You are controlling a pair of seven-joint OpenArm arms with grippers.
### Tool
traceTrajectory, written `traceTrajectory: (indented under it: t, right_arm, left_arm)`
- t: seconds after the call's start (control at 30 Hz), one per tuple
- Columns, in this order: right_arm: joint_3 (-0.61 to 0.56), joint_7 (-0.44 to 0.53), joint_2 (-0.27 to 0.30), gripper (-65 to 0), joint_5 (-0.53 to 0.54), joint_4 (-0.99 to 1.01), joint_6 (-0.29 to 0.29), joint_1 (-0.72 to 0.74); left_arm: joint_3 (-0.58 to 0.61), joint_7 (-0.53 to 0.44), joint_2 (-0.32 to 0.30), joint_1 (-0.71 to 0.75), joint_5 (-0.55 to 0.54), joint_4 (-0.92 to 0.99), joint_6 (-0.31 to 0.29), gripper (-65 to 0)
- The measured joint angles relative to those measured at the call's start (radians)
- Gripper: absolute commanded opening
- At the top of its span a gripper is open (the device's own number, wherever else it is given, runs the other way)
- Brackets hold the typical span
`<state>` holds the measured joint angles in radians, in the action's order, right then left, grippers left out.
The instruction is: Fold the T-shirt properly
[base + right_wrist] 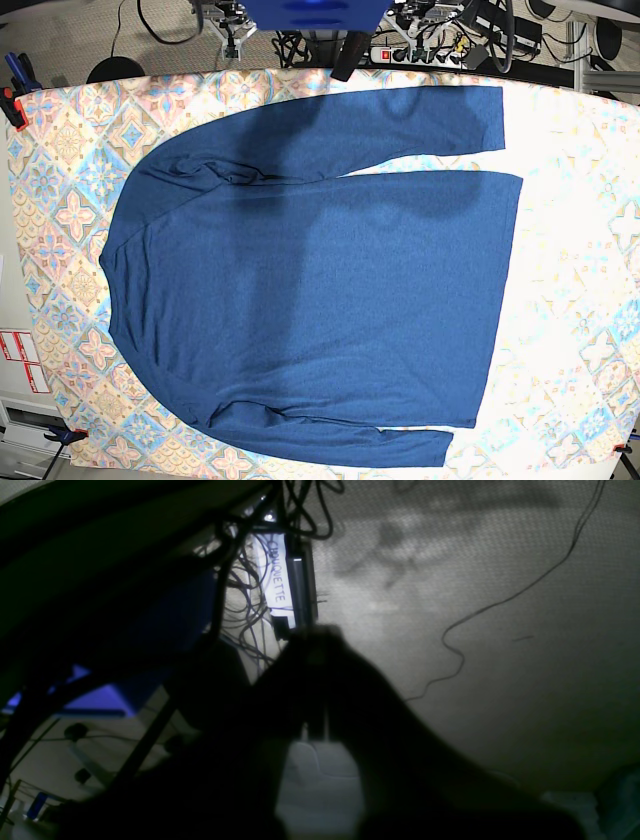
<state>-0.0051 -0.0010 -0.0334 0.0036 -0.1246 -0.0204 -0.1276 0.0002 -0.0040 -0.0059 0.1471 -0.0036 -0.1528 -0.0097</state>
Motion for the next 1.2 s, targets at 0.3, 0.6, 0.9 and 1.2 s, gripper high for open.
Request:
traceTrajectory:
  t: [0.3,0.6,0.9,1.2]
  right_arm:
    - [0.0,0.0,0.0,-64.7,0.0,0.0,0.0,0.0]
    - [0.0,0.0,0.014,-64.7,0.0,0.0,0.003,0.0]
    - [0.0,0.0,0.034,-64.7,0.0,0.0,0.0,0.0]
    - [-0.002,-0.001,0.071,-64.7,-0.001,0.0,0.003,0.0]
  left_arm:
    - [0.0,0.0,-0.011,0.014,0.0,-0.003,0.003,-65.0]
    - [0.0,0.0,-0.031,0.015,0.0,-0.003,0.003,-65.0]
    - [0.0,-0.001,-0.036,0.014,0.0,-0.003,0.003,-65.0]
    - [0.0,-0.004,-0.037,0.038,0.0,-0.005,0.003,-65.0]
